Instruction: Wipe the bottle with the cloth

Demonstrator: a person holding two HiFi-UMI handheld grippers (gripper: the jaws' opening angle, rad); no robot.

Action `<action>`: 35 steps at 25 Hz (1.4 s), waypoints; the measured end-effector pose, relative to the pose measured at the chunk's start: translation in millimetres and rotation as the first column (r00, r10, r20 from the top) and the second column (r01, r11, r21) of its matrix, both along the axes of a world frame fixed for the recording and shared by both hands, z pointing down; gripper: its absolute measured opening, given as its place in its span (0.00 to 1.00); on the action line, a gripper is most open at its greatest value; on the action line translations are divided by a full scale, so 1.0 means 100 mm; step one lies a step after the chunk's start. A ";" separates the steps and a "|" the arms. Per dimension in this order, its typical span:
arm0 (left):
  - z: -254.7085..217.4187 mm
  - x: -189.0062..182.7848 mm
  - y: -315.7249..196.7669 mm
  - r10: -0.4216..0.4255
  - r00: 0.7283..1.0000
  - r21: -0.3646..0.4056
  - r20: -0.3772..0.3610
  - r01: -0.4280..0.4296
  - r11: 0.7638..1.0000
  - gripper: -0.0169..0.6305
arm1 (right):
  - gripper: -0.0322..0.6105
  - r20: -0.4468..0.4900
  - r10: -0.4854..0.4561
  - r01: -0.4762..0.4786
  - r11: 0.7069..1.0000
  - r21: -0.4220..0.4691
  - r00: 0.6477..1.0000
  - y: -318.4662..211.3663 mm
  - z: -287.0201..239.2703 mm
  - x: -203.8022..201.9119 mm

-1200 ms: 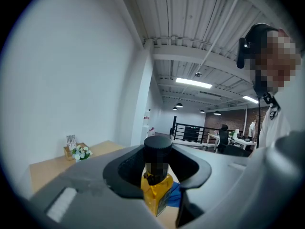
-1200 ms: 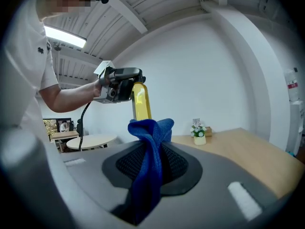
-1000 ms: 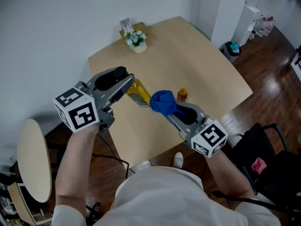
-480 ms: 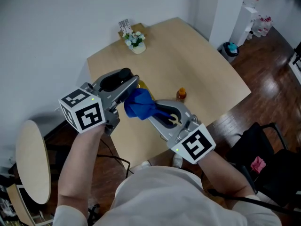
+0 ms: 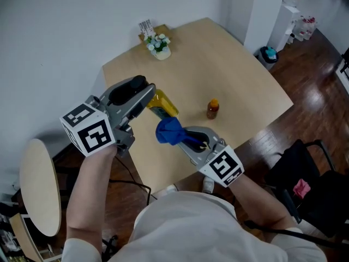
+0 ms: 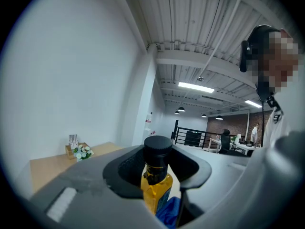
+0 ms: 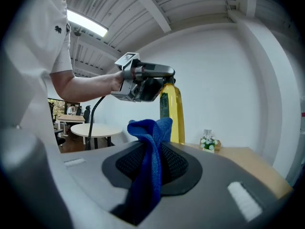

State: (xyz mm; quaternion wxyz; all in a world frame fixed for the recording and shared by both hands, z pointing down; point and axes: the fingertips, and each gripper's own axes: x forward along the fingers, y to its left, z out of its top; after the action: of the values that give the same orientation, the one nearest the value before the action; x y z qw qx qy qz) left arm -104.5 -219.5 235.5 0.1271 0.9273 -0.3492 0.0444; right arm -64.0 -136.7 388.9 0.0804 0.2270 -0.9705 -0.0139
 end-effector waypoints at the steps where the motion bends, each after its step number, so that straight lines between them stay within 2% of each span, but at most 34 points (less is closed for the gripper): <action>1: -0.01 -0.01 0.01 0.000 1.000 0.001 -0.005 0.000 1.000 0.28 | 0.20 -0.011 -0.002 0.002 1.000 -0.010 1.000 0.01 0.07 0.00; 6: -0.07 -0.09 0.04 -0.003 0.999 0.005 -0.039 0.004 1.000 0.28 | 0.20 -0.052 -0.006 0.003 0.999 -0.049 0.999 0.02 0.34 0.04; 11: -0.11 -0.12 0.14 0.030 0.998 0.020 -0.050 -0.029 0.999 0.28 | 0.20 -0.071 0.035 -0.038 0.998 -0.047 0.997 -0.08 0.38 0.36; 16: -0.07 0.02 0.44 0.088 0.996 0.045 -0.005 -0.087 0.995 0.28 | 0.20 0.022 0.105 -0.104 0.994 -0.025 0.994 -0.21 0.05 0.76; 19: -0.01 0.04 0.44 0.146 0.989 0.050 0.019 -0.147 0.988 0.28 | 0.20 0.124 0.093 -0.090 0.996 -0.028 0.988 -0.41 -0.38 0.71; 25: -0.02 0.24 0.61 0.292 0.956 0.071 0.022 -0.293 0.954 0.28 | 0.20 0.269 -0.046 0.049 0.999 -0.006 0.962 -0.45 -1.09 0.35; 28: -0.03 0.26 0.65 0.316 0.949 0.077 0.018 -0.317 0.945 0.28 | 0.20 0.267 -0.097 0.103 0.995 -0.010 0.959 -0.40 -1.11 0.16; 35: -0.04 0.16 0.54 0.286 0.958 0.064 -0.011 -0.284 0.957 0.28 | 0.20 0.218 -0.103 0.124 0.989 -0.086 0.971 -0.47 -0.71 0.06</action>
State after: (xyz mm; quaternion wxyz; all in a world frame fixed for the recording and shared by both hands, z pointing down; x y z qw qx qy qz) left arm -88.5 -166.0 231.2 0.0943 0.9718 -0.2119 0.0423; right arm -57.7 -183.9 318.2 -0.0137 0.1670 -0.9844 0.0541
